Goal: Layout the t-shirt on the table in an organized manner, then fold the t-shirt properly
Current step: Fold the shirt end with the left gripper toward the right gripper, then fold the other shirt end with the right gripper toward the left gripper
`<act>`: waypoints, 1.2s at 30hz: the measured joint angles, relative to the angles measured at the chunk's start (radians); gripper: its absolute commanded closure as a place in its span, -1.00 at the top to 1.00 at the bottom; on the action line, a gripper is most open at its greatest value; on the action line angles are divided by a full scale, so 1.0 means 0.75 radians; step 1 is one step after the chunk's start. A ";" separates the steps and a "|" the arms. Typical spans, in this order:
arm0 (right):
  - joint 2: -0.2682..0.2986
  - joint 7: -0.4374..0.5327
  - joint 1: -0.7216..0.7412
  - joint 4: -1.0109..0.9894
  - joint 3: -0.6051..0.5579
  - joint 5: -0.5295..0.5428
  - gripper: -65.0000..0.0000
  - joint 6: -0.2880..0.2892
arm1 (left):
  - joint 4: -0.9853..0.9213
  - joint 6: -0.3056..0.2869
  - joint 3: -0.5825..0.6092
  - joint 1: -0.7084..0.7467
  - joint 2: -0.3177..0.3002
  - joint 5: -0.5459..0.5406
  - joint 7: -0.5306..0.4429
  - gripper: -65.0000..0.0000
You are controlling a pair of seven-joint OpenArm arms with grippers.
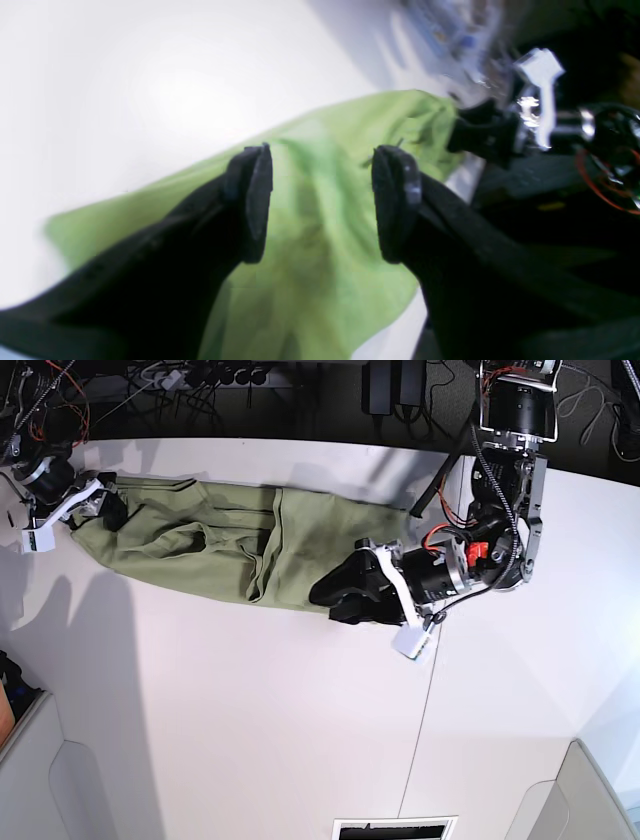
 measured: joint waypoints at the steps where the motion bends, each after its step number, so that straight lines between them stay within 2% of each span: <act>1: -0.001 -0.005 0.004 0.000 -0.002 0.006 0.00 0.001 | 0.000 -0.001 -0.015 0.000 -0.018 0.032 0.001 0.06; 4: -0.003 -0.027 0.011 -0.004 -0.002 0.001 -0.86 -0.001 | 0.000 -0.001 -0.075 0.021 -0.073 0.151 -0.011 0.06; 5: -0.003 -0.030 0.015 -0.005 0.001 0.003 -1.00 0.000 | 0.000 -0.001 -0.096 0.039 -0.094 0.167 -0.018 0.06; 10: -0.008 -0.041 0.069 -0.005 0.074 -0.005 -1.00 0.003 | -0.001 -0.001 -0.110 0.164 -0.201 0.240 -0.066 0.06; 14: -0.002 -0.045 0.111 -0.005 0.191 -0.011 -1.00 0.003 | -0.002 -0.002 -0.110 0.270 -0.214 0.308 -0.152 0.05; 20: 0.053 -0.058 0.117 0.007 0.227 0.057 -1.00 0.001 | -0.001 -0.009 -0.098 0.317 -0.120 0.306 -0.176 0.05; 23: 0.055 -0.072 0.119 0.076 0.227 0.070 -1.00 0.002 | -0.001 -0.010 -0.014 0.316 -0.046 0.324 -0.183 0.05; 26: 0.028 -0.083 0.122 0.172 0.227 0.073 -1.00 0.004 | 0.002 -0.012 0.088 0.310 0.012 0.408 -0.213 0.05; 31: -0.064 -0.103 0.126 0.361 0.174 0.078 -1.00 0.004 | 0.004 -0.013 0.213 0.311 0.009 0.473 -0.296 0.05; 36: -0.131 -0.109 0.160 0.427 0.001 0.062 -1.00 0.004 | 0.004 -0.015 0.295 0.310 0.008 0.476 -0.301 0.05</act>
